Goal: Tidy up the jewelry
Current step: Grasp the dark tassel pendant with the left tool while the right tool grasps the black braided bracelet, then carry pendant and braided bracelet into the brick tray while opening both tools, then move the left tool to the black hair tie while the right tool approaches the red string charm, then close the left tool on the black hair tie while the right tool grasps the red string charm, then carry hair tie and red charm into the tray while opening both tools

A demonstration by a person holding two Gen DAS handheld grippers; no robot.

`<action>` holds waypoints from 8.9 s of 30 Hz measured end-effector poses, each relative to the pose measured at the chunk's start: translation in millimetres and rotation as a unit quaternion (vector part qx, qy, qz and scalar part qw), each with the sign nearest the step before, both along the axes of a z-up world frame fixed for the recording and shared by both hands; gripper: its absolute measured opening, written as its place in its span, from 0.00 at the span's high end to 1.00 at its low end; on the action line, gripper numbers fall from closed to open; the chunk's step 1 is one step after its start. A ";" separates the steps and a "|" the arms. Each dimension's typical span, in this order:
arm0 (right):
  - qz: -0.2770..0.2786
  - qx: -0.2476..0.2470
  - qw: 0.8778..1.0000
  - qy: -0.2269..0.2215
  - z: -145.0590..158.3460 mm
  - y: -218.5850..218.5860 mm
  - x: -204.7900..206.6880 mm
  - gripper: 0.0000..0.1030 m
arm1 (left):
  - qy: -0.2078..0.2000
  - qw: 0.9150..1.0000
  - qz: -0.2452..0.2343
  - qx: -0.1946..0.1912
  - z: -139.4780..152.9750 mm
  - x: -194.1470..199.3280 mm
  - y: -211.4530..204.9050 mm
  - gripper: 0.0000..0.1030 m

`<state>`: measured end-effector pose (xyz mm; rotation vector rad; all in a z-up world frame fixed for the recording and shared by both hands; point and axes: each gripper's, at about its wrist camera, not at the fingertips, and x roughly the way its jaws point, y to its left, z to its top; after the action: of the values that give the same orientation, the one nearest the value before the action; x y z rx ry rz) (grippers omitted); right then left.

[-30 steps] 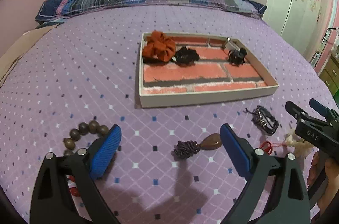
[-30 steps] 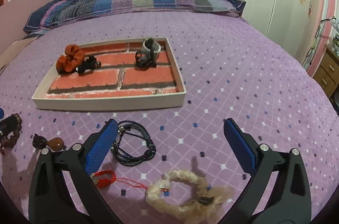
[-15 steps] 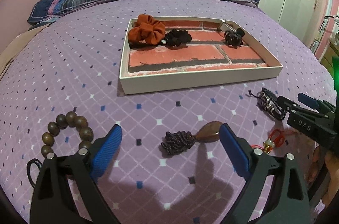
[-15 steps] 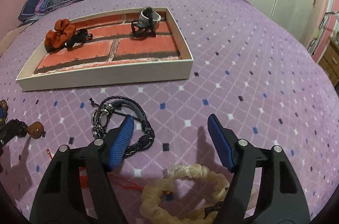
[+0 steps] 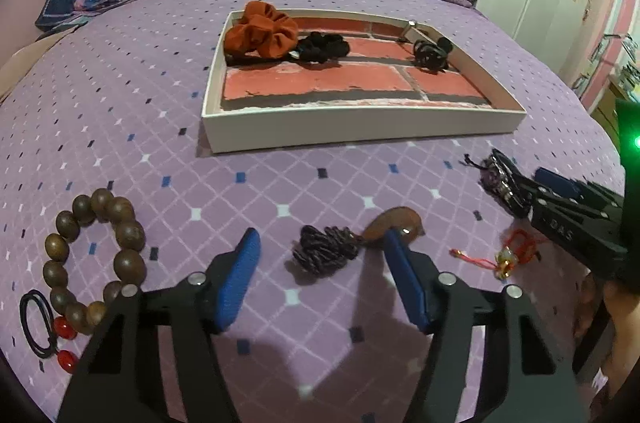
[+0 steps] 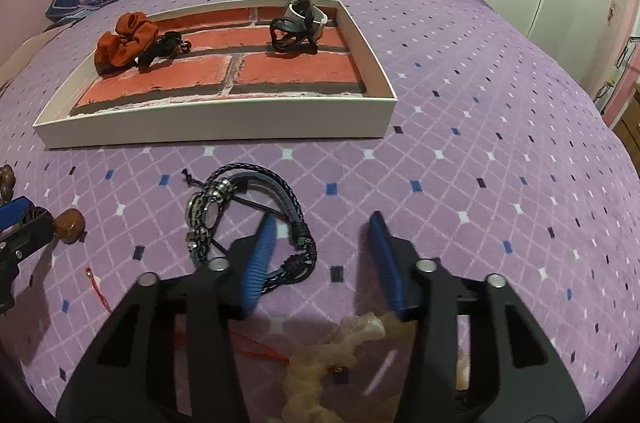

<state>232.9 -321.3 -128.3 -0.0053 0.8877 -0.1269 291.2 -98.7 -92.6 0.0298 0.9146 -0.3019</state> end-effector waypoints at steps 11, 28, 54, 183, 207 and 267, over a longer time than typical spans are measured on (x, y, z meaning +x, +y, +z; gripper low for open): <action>0.012 0.006 1.000 -0.002 0.2 1.4 -1.0 0.75 | 0.008 0.999 -0.009 -0.032 -2.1 0.1 5.1 0.58; 0.022 0.009 1.000 -0.005 0.6 3.8 -1.3 0.86 | 0.003 1.000 -0.014 -0.018 -3.3 5.7 -0.3 0.75; 0.013 0.033 0.998 -0.053 40.3 -4.3 -6.6 0.91 | -0.078 0.996 -0.032 -0.005 53.2 8.4 -16.6 0.77; -0.038 0.027 0.994 -0.098 59.8 0.4 -104.0 0.04 | -0.033 0.988 0.148 -0.002 45.4 -71.7 215.1 0.08; 0.016 0.011 0.996 -0.082 35.9 68.3 -80.4 0.04 | -0.025 0.989 0.142 0.032 4.9 -71.2 212.7 0.09; 0.073 0.054 0.994 -0.060 21.7 74.0 -63.9 0.88 | -0.105 0.992 0.068 0.005 61.7 -78.2 174.1 0.97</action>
<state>169.1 -247.3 -106.6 0.0380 0.7711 0.0567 213.0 75.4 -30.9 0.0080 0.7058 -0.1634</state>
